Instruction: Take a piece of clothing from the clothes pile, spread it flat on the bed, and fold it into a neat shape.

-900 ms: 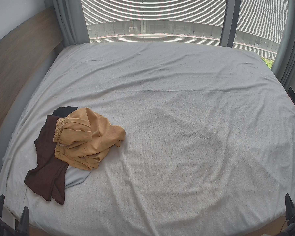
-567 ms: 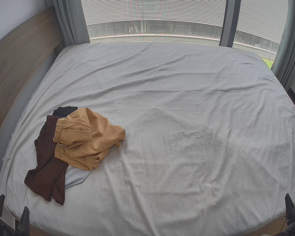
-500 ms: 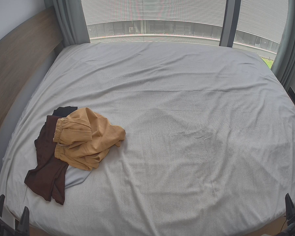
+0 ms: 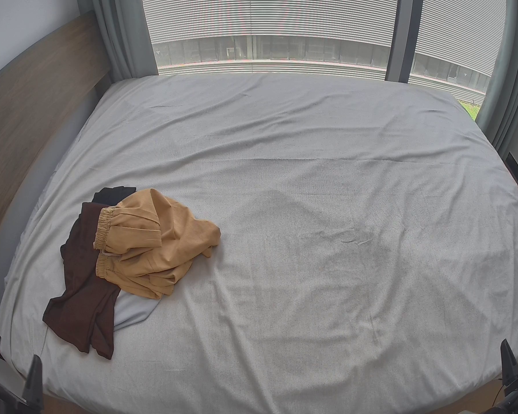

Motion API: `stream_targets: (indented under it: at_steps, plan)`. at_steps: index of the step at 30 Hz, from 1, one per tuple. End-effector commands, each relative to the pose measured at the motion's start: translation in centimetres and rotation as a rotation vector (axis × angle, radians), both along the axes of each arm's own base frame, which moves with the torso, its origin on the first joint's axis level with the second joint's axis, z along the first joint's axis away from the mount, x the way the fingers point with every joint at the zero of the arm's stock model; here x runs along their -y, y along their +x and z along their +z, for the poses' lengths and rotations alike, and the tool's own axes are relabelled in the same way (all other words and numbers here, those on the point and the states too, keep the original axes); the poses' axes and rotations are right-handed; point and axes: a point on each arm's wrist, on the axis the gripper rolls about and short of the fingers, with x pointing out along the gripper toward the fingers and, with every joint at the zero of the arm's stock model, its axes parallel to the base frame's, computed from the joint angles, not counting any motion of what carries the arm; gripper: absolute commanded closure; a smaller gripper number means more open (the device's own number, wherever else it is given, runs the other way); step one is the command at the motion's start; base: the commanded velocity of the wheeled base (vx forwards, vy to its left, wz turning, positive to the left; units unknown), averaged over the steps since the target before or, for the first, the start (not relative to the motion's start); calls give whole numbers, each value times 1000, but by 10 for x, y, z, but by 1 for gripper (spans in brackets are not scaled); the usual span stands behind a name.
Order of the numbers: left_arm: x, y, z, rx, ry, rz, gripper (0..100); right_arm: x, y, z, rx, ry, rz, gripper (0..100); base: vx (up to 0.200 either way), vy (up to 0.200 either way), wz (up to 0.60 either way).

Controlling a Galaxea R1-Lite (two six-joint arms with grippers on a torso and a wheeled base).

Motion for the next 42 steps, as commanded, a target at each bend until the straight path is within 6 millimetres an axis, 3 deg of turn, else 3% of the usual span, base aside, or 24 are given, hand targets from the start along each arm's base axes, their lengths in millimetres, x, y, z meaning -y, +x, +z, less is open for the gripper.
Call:
stream_targets:
  at_steps: [1,7,10,20,24,28,29,33,37,42]
  plan:
    - [0,-8,60,193,-10,10,0,0,1,-5,-9,-4,2,0,0,0,0]
    - [0,25,52,-43,-23,-120,0,0,1,-5,-7,2,0,0,0,0,0]
    - [1,32,53,-88,-47,-183,0,0,1,-5,-7,-1,2,0,0,0,0]
    - [18,94,103,-206,-162,-262,0,0,1,-5,-8,-4,3,0,0,0,0]
    - [25,138,113,-287,-166,-245,0,0,1,-5,-8,-6,5,0,0,0,0]
    - [25,180,112,-323,-165,-207,0,0,1,-5,-8,-3,7,0,0,0,0]
    - [25,181,112,-323,-166,-207,0,0,1,-5,-8,-3,5,0,0,0,0]
    - [16,218,99,-304,-185,-209,0,0,1,-5,-8,-3,5,0,0,0,0]
    - [5,231,83,-318,-207,-237,0,0,0,-5,-6,-6,5,0,0,0,0]
    - [-1,235,83,-285,-219,-248,0,0,0,-5,-5,-6,5,0,0,0,0]
